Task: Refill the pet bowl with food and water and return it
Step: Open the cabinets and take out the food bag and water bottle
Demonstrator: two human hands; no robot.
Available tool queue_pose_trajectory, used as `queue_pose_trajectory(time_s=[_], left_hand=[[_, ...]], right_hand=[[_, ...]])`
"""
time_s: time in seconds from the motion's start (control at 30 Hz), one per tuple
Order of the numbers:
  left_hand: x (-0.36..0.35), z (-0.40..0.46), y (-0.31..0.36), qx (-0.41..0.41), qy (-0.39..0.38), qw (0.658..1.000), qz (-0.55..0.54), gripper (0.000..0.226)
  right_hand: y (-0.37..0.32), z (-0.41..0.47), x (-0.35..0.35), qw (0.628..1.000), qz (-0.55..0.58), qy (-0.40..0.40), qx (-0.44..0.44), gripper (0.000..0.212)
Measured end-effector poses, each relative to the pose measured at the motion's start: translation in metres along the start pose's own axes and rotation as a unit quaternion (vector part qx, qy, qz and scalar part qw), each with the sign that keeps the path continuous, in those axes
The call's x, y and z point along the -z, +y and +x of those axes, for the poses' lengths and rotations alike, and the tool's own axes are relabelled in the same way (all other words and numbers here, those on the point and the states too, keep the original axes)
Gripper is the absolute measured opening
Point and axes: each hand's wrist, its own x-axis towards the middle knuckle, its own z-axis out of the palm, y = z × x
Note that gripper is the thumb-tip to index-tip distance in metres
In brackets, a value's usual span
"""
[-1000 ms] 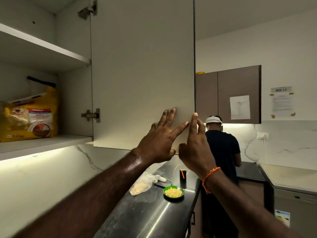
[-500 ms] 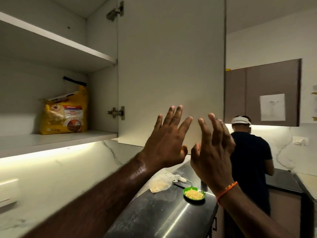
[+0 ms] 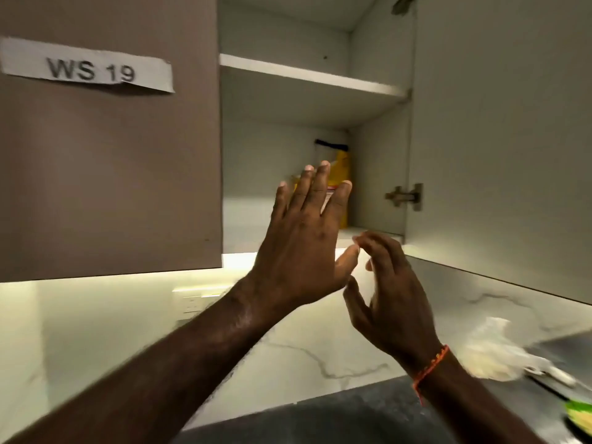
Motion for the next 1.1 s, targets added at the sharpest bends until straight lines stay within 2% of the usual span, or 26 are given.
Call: queue_pose_trajectory(time_s=[0.17, 0.37, 0.57, 0.67, 0.77, 0.87, 0.97, 1.1], left_hand=[[0.027, -0.029, -0.076, 0.106, -0.063, 0.984, 0.130, 0.091], [0.045, -0.064, -0.156, 0.197, -0.137, 0.939, 0.248, 0.111], [0.045, -0.079, -0.195, 0.232, -0.179, 0.920, 0.259, 0.115], [0.044, -0.076, -0.194, 0.233, -0.188, 0.918, 0.260, 0.113], [0.044, -0.075, -0.192, 0.237, -0.190, 0.918, 0.256, 0.113], [0.045, -0.077, -0.192, 0.245, -0.194, 0.920, 0.238, 0.101], [0.052, -0.078, -0.184, 0.258, -0.161, 0.934, 0.189, 0.084], [0.072, -0.078, -0.157, 0.290, -0.099, 0.942, 0.139, 0.090]], right_hand=[[-0.055, 0.029, -0.072, 0.994, 0.109, -0.030, 0.001, 0.071], [-0.105, 0.059, -0.149, 0.977, 0.192, -0.093, -0.004, 0.086], [-0.132, 0.078, -0.191, 0.963, 0.248, -0.108, 0.001, 0.092], [-0.135, 0.081, -0.200, 0.954, 0.278, -0.103, -0.033, 0.105], [-0.131, 0.086, -0.202, 0.938, 0.309, -0.131, -0.085, 0.114], [-0.128, 0.092, -0.196, 0.931, 0.325, -0.139, -0.094, 0.110], [-0.135, 0.091, -0.176, 0.921, 0.348, -0.145, -0.099, 0.103], [-0.146, 0.083, -0.138, 0.900, 0.409, -0.125, -0.086, 0.090]])
